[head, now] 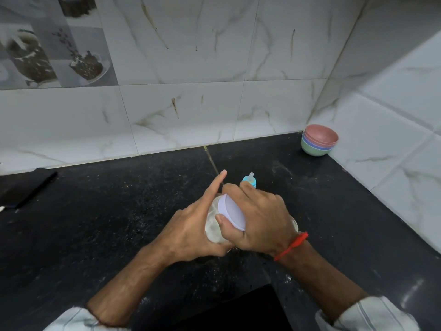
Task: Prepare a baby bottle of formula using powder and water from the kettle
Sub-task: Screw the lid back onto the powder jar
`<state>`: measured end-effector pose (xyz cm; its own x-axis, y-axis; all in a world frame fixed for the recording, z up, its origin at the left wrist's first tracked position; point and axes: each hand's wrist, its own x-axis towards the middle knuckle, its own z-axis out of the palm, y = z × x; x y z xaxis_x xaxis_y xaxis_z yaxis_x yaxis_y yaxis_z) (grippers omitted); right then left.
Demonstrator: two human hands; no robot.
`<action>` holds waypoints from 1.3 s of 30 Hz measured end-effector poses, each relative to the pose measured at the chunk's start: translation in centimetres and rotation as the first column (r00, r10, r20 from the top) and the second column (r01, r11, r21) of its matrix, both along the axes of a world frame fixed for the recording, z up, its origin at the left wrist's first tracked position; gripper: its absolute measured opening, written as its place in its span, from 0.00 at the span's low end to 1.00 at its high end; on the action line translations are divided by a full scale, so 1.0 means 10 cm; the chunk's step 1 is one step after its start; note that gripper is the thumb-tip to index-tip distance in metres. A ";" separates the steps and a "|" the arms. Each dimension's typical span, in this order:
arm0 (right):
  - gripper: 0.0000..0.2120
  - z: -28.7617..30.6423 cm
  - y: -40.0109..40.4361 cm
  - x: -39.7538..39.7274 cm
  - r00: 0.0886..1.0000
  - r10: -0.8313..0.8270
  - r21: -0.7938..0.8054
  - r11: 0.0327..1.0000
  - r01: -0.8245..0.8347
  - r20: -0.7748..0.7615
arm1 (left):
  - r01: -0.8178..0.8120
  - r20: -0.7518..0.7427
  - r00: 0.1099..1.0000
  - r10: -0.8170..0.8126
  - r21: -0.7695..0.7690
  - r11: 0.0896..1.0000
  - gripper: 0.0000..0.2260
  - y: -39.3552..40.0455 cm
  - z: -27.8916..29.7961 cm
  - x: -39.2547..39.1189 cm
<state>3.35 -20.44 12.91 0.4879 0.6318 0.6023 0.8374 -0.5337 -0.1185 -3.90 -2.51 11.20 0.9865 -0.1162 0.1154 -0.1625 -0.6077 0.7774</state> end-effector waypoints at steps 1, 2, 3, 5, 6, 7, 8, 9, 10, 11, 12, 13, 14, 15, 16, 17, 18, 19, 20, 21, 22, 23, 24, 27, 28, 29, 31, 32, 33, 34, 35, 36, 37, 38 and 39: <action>0.28 -0.03 0.03 -0.01 0.999 -0.046 0.010 0.999 0.046 -0.010 | -0.008 0.001 1.000 0.008 0.032 0.999 0.61 0.01 0.00 0.02; 0.28 -0.07 0.05 -0.01 0.996 -0.090 0.017 0.996 0.090 -0.022 | -0.006 -0.001 1.000 0.006 0.059 0.998 0.61 0.01 -0.01 0.04; 0.27 -0.11 0.07 -0.01 0.991 -0.125 0.019 0.992 0.126 -0.039 | 0.000 -0.007 1.000 0.000 0.084 0.997 0.60 0.02 -0.02 0.06; 0.25 -0.19 0.08 -0.01 0.979 -0.185 -0.002 0.983 0.185 -0.084 | -0.001 -0.013 1.000 0.003 0.112 0.994 0.60 0.03 -0.09 0.10; 0.26 -0.22 0.08 0.00 0.971 -0.215 -0.018 0.977 0.214 -0.106 | -0.015 -0.006 1.000 0.015 0.118 0.993 0.59 0.03 -0.13 0.12; 0.27 -0.26 0.08 0.01 0.960 -0.245 -0.035 0.970 0.242 -0.136 | -0.033 0.000 0.999 0.034 0.115 0.993 0.58 0.02 -0.18 0.14; 0.30 -0.28 0.08 0.01 0.944 -0.270 -0.051 0.963 0.265 -0.189 | -0.057 0.000 0.998 0.057 0.098 0.994 0.56 0.02 -0.24 0.18; 0.32 -0.29 0.08 0.02 0.920 -0.288 -0.058 0.957 0.283 -0.266 | -0.090 -0.005 0.996 0.091 0.063 0.994 0.53 0.03 -0.31 0.24; 0.34 -0.31 0.08 0.04 0.886 -0.293 -0.043 0.954 0.298 -0.358 | -0.134 -0.017 0.991 0.134 0.015 0.991 0.50 0.04 -0.40 0.30; 0.36 -0.34 0.07 0.07 0.853 -0.286 -0.004 0.949 0.316 -0.437 | -0.188 -0.036 0.982 0.187 -0.038 0.981 0.47 0.07 -0.50 0.37; 0.36 -0.37 0.05 0.11 0.829 -0.274 0.046 0.940 0.338 -0.487 | -0.244 -0.060 0.969 0.239 -0.087 0.966 0.46 0.10 -0.62 0.45; 0.35 -0.42 0.02 0.15 0.815 -0.273 0.087 0.927 0.365 -0.512 | -0.298 -0.086 0.953 0.289 -0.121 0.947 0.46 0.13 -0.74 0.54; 0.33 -0.47 -0.03 0.20 0.808 -0.293 0.096 0.915 0.392 -0.512 | -0.350 -0.110 0.935 0.337 -0.138 0.926 0.46 0.16 -0.85 0.63; 0.29 -0.54 -0.08 0.27 0.807 -0.340 0.061 0.906 0.419 -0.483 | -0.402 -0.136 0.913 0.384 -0.143 0.904 0.45 0.18 -0.94 0.72; 0.26 -0.60 -0.15 0.34 0.805 -0.405 -0.009 0.895 0.446 -0.434 | -0.447 -0.168 0.890 0.423 -0.153 0.881 0.45 0.20 -1.03 0.81; 0.23 -0.67 -0.23 0.41 0.798 -0.467 -0.081 0.877 0.474 -0.380 | -0.487 -0.205 0.868 0.452 -0.171 0.857 0.45 0.20 -1.10 0.90; 0.22 -0.72 -0.32 0.46 0.783 -0.517 -0.144 0.854 0.500 -0.347 | -0.520 -0.242 0.847 0.474 -0.189 0.833 0.45 0.21 -1.16 0.99; 0.22 -0.75 -0.41 0.51 0.750 -0.562 -0.213 0.827 0.521 -0.349 | -0.542 -0.266 0.831 0.488 -0.194 0.817 0.46 0.21 -1.20 1.07; 0.25 -0.77 -0.49 0.54 0.699 -0.609 -0.299 0.793 0.530 -0.376 | -0.552 -0.270 0.824 0.497 -0.188 0.812 0.46 0.21 -1.26 1.15; 0.30 -0.79 -0.58 0.56 0.637 -0.651 -0.387 0.758 0.525 -0.412 | -0.547 -0.262 0.827 0.497 -0.179 0.817 0.46 0.21 -1.30 1.22; 0.35 -0.81 -0.65 0.59 0.576 -0.686 -0.462 0.727 0.508 -0.446 | -0.540 -0.255 0.833 0.491 -0.177 0.823 0.47 0.21 -1.35 1.28; 0.39 -0.83 -0.70 0.60 0.523 -0.708 -0.523 0.704 0.480 -0.474 | -0.535 -0.255 0.836 0.486 -0.175 0.827 0.47 0.19 -1.38 1.33; 0.42 -0.86 -0.74 0.60 0.486 -0.720 -0.564 0.692 0.450 -0.496 | -0.533 -0.257 0.837 0.483 -0.177 0.828 0.47 0.16 -1.40 1.38; 0.44 -0.95 -0.78 0.59 0.456 -0.736 -0.615 0.672 0.412 -0.500 | -0.501 -0.259 0.853 0.453 -0.169 0.849 0.47 0.10 -1.40 1.50; 0.42 -0.97 -0.78 0.60 0.460 -0.739 -0.612 0.669 0.421 -0.492 | -0.476 -0.267 0.865 0.425 -0.171 0.862 0.48 0.11 -1.42 1.55; 0.40 -0.98 -0.79 0.61 0.459 -0.740 -0.605 0.669 0.431 -0.491 | -0.451 -0.281 0.874 0.395 -0.169 0.877 0.49 0.12 -1.41 1.57; 0.39 -1.00 -0.80 0.65 0.449 -0.723 -0.579 0.690 0.434 -0.525 | -0.435 -0.294 0.879 0.375 -0.171 0.884 0.57 0.14 -1.43 1.56; 0.39 -1.01 -0.80 0.68 0.442 -0.708 -0.562 0.707 0.430 -0.552 | -0.459 -0.265 0.872 0.412 -0.150 0.876 0.59 0.13 -1.45 1.50; 0.39 -1.02 -0.80 0.70 0.436 -0.692 -0.545 0.722 0.427 -0.575 | -0.506 -0.223 0.851 0.475 -0.108 0.856 0.59 0.10 -1.43 1.37; 0.39 -1.03 -0.79 0.72 0.436 -0.677 -0.527 0.735 0.426 -0.593 | -0.536 -0.154 0.839 0.522 -0.072 0.841 0.55 0.06 -1.44 1.21; 0.39 -1.04 -0.78 0.74 0.442 -0.664 -0.508 0.747 0.429 -0.603 | -0.525 -0.070 0.850 0.522 -0.042 0.850 0.50 0.02 -1.45 1.01; 0.39 -1.05 -0.77 0.76 0.451 -0.652 -0.487 0.757 0.436 -0.609 | -0.456 0.002 0.890 0.456 0.007 0.890 0.45 -0.02 -1.47 0.81; 0.39 -1.07 -0.75 0.79 0.459 -0.642 -0.469 0.765 0.442 -0.615 | -0.351 0.022 0.936 0.350 0.095 0.932 0.42 -0.05 -1.46 0.63; 0.40 -1.07 -0.72 0.82 0.462 -0.633 -0.454 0.771 0.447 -0.621 | -0.233 -0.001 0.971 0.239 0.207 0.950 0.41 -0.07 -1.50 0.51; 0.40 -1.07 -0.68 0.87 0.465 -0.624 -0.440 0.777 0.450 -0.628 | -0.129 -0.049 0.987 0.151 0.315 0.940 0.41 -0.09 -1.55 0.42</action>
